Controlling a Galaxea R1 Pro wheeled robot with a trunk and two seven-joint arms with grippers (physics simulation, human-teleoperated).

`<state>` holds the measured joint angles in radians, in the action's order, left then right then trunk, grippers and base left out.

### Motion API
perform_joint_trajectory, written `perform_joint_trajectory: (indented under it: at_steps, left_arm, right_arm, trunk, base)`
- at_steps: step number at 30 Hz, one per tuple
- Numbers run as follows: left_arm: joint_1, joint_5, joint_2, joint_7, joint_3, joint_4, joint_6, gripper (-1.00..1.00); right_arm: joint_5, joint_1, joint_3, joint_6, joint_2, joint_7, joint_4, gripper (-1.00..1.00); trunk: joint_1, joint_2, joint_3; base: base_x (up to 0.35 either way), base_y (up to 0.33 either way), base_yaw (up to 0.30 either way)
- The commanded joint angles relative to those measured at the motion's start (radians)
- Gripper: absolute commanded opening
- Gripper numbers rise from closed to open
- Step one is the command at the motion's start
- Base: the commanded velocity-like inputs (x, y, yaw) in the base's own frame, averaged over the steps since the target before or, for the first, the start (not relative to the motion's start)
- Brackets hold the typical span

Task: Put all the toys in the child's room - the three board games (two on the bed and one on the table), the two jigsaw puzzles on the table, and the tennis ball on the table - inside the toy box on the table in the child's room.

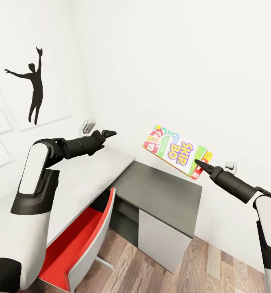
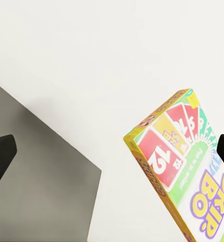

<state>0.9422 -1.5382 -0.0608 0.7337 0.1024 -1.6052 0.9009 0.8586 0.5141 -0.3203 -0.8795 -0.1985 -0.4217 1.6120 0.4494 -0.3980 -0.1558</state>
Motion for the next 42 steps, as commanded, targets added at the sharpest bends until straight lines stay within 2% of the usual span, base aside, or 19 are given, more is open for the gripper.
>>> perform_joint_trajectory:
  at_steps: [1, 9, 24, 42]
  left_arm:
    - [0.001, -0.010, -0.001, 0.010, 0.001, -0.001, 0.000, 1.00]
    - [0.001, -0.010, -0.001, 0.012, 0.000, -0.001, 0.000, 1.00]
    - [0.001, -0.011, -0.001, 0.013, 0.000, -0.001, -0.001, 1.00]
    - [0.001, -0.011, -0.001, 0.013, 0.000, -0.001, 0.000, 1.00]
  right_arm:
    - [-0.002, 0.001, -0.002, -0.006, 0.000, -0.005, 0.000, -1.00]
    - [-0.004, 0.001, 0.001, -0.006, 0.000, -0.003, 0.000, -1.00]
    - [-0.003, 0.001, 0.001, -0.007, 0.000, 0.030, 0.000, -1.00]
    - [-0.003, 0.001, -0.001, -0.006, 0.000, 0.033, -0.005, -1.00]
  trunk:
    - [0.001, -0.002, -0.001]
    - [0.001, -0.002, 0.012]
    - [0.001, -0.002, 0.035]
    - [0.001, -0.002, 0.041]
  base:
    - [-0.001, 0.000, -0.078]
    - [-0.138, 0.000, -0.077]
    - [-0.290, 0.000, -0.071]
    - [-0.316, 0.008, -0.012]
